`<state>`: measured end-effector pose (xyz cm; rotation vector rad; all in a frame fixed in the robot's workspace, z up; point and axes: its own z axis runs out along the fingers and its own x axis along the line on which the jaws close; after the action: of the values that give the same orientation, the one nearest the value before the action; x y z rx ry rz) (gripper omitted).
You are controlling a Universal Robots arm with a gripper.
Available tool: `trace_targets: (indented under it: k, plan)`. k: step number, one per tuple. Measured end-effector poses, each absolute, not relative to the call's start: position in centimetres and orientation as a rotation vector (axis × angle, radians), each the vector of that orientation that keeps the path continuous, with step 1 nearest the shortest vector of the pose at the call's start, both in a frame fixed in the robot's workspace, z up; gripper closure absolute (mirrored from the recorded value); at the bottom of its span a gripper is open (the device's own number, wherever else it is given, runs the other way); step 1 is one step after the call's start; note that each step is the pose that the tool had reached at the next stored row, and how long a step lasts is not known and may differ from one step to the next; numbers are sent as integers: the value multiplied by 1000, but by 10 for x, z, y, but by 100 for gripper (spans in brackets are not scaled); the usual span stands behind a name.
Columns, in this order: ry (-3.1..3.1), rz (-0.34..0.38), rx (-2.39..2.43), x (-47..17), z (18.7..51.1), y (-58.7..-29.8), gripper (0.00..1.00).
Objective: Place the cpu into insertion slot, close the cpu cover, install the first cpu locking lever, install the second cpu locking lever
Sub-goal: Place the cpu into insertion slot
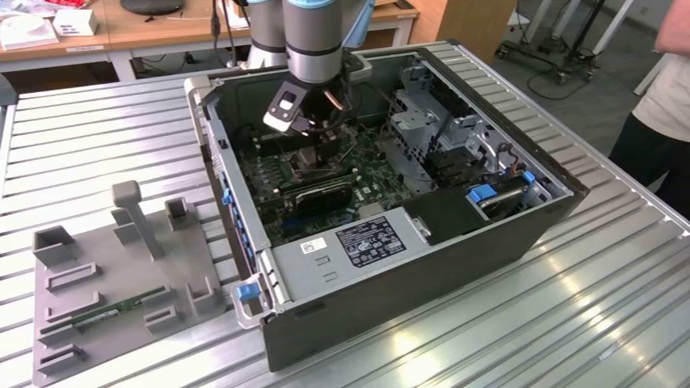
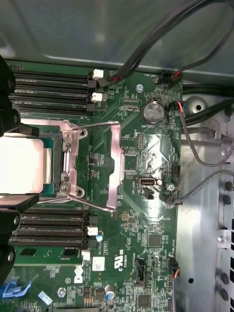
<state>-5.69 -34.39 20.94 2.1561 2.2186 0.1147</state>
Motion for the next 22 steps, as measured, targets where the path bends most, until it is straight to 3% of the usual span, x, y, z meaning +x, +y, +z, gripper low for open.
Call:
trace_targets:
  k: [22]
  plan:
    - [2207,114,2168,-59,199,-342,46]
